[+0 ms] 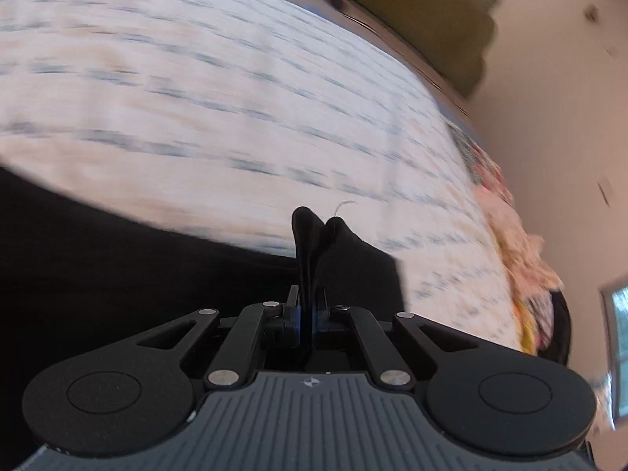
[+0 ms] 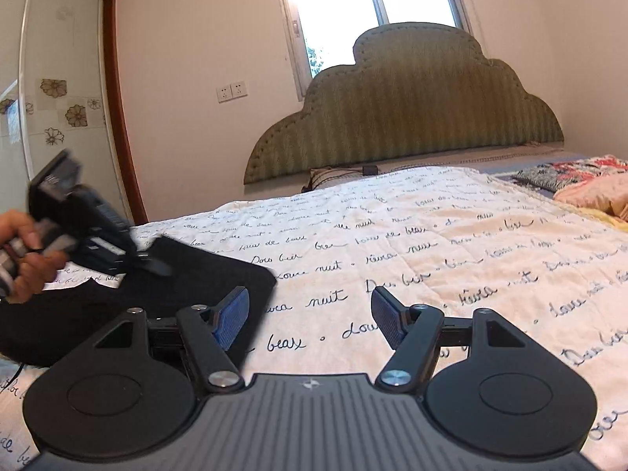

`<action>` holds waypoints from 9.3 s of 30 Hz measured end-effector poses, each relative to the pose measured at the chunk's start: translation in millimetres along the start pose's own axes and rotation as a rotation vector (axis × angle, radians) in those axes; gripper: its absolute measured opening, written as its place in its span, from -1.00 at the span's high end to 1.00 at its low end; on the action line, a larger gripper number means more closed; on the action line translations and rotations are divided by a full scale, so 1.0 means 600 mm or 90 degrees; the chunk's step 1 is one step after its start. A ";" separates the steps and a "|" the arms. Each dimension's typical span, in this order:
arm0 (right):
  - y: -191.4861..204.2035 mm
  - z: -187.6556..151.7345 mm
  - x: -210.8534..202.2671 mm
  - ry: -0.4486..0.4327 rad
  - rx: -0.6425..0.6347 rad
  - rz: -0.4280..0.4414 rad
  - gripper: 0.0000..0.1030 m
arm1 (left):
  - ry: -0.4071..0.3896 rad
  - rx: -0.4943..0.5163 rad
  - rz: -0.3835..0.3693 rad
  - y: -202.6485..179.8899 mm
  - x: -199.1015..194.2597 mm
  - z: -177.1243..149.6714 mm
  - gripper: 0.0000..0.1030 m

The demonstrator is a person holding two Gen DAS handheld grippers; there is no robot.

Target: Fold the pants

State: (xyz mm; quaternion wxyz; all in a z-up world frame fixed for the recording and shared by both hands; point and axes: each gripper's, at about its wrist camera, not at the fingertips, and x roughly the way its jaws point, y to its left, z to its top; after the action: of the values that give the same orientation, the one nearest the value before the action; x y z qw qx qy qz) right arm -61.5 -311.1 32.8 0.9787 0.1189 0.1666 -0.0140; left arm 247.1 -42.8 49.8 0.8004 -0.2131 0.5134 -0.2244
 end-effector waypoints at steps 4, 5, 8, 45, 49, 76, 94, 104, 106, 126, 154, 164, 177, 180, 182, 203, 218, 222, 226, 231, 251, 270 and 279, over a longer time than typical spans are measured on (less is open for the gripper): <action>0.042 0.005 0.029 0.018 -0.020 0.032 -0.33 | -0.027 -0.069 0.052 0.110 -0.069 -0.005 0.92; 0.059 0.008 0.034 0.022 -0.031 0.043 -0.33 | -0.032 -0.076 0.056 0.126 -0.080 -0.011 0.92; 0.111 0.012 0.056 0.037 -0.061 0.073 -0.33 | -0.040 -0.088 0.055 0.152 -0.098 -0.028 0.91; 0.274 -0.019 0.230 0.294 -0.013 0.176 -0.43 | -0.140 -0.062 -0.094 0.158 -0.080 -0.102 -0.30; 0.271 -0.059 0.221 0.285 -0.067 0.193 -0.45 | -0.134 -0.098 -0.094 0.201 -0.055 -0.097 0.13; 0.273 -0.066 0.129 0.202 -0.388 0.023 -0.46 | -0.196 0.045 -0.010 0.138 -0.127 -0.202 -0.63; 0.264 -0.080 0.149 0.228 -0.369 0.029 0.47 | -0.238 0.152 -0.018 0.135 -0.106 -0.229 -0.74; 0.247 -0.085 0.150 0.241 -0.348 0.055 0.48 | -0.239 0.151 -0.026 0.142 -0.106 -0.226 -0.74; 0.238 -0.090 0.143 0.224 -0.329 0.061 0.44 | -0.240 0.151 -0.027 0.141 -0.106 -0.226 -0.74; 0.558 -0.092 0.168 0.130 -0.515 0.320 -0.33 | -0.625 -0.216 0.182 0.341 -0.499 -0.349 -0.83; 0.883 -0.170 0.269 0.129 -0.502 0.497 0.47 | -0.539 -0.520 -0.058 0.487 -0.455 -0.373 -0.96; 0.814 -0.121 0.322 0.243 -0.166 0.568 0.52 | -0.496 -0.447 0.036 0.486 -0.395 -0.283 0.41; 0.651 -0.076 0.471 0.521 0.412 0.633 -0.71 | -0.486 0.089 0.348 0.309 -0.347 -0.278 0.56; 0.648 -0.080 0.490 0.537 0.412 0.607 -0.71 | -0.447 0.227 0.299 0.265 -0.319 -0.296 0.42; 0.642 -0.091 0.495 0.542 0.426 0.608 -0.71 | -0.412 0.294 0.276 0.251 -0.296 -0.312 0.22; 0.619 -0.071 0.477 0.482 0.344 0.563 0.60 | -0.494 0.211 0.111 0.280 -0.343 -0.411 -0.87; 0.256 0.047 0.389 0.443 0.242 0.403 0.60 | -0.465 0.185 0.066 0.239 -0.338 -0.366 -0.94; 0.162 0.038 0.372 0.445 0.252 0.327 0.60 | -0.438 0.231 0.030 0.201 -0.289 -0.337 -0.94; 0.148 0.030 0.369 0.441 0.247 0.334 0.60 | -0.390 0.251 -0.010 0.162 -0.228 -0.314 -0.93; 0.141 0.027 0.386 0.435 0.237 0.348 0.55 | -0.293 0.253 -0.046 0.134 -0.140 -0.286 -0.94; 0.157 0.047 0.359 0.279 0.404 0.396 -0.35 | -0.241 0.192 0.139 0.107 -0.013 -0.100 -0.91; 0.167 -0.018 0.257 0.265 0.321 0.304 0.86 | -0.222 0.164 0.227 0.111 -0.055 -0.159 -0.98; 0.144 -0.076 0.272 0.271 0.320 0.296 0.95 | -0.259 0.241 0.273 0.110 -0.018 -0.191 -1.00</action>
State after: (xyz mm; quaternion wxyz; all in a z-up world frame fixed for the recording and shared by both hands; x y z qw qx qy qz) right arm 83.4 -214.6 -42.9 0.8400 0.3893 0.3254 0.1923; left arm 147.5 4.0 -23.9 0.9407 0.0112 0.3255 -0.0951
